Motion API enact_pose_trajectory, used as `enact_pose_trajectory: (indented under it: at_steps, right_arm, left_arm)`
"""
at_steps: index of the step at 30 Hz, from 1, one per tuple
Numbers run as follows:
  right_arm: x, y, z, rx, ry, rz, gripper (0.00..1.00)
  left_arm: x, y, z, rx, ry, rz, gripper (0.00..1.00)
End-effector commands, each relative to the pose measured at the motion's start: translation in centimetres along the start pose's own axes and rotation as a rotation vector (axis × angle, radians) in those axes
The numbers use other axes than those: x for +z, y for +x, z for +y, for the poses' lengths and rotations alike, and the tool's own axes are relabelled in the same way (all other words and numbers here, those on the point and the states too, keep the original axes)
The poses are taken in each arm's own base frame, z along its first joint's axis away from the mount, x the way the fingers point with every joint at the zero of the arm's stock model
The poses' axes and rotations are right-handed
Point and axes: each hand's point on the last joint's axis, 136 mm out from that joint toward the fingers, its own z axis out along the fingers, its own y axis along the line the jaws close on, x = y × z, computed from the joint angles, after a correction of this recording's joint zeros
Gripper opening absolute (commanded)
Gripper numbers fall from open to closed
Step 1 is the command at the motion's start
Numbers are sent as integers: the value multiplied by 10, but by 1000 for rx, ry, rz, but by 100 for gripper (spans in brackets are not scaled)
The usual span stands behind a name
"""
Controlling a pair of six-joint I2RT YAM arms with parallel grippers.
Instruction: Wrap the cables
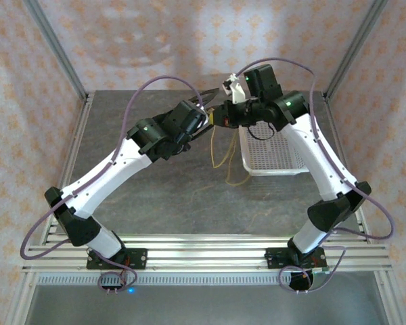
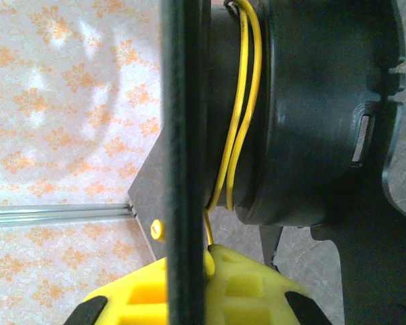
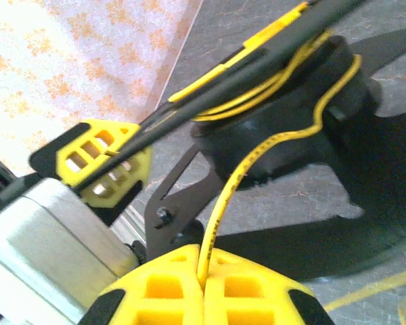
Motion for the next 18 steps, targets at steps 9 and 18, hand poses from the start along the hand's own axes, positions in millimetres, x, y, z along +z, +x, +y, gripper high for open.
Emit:
enact_pose_trajectory:
  at_steps: [9,18]
  right_arm:
    - [11,9,44,-44,-90,53,0]
    - [34,40,55,-63,-111,109,0]
  left_arm:
    - [3,-8,13,-39,-91,3,0]
    - [1,-12,22,-85,-125,12,0]
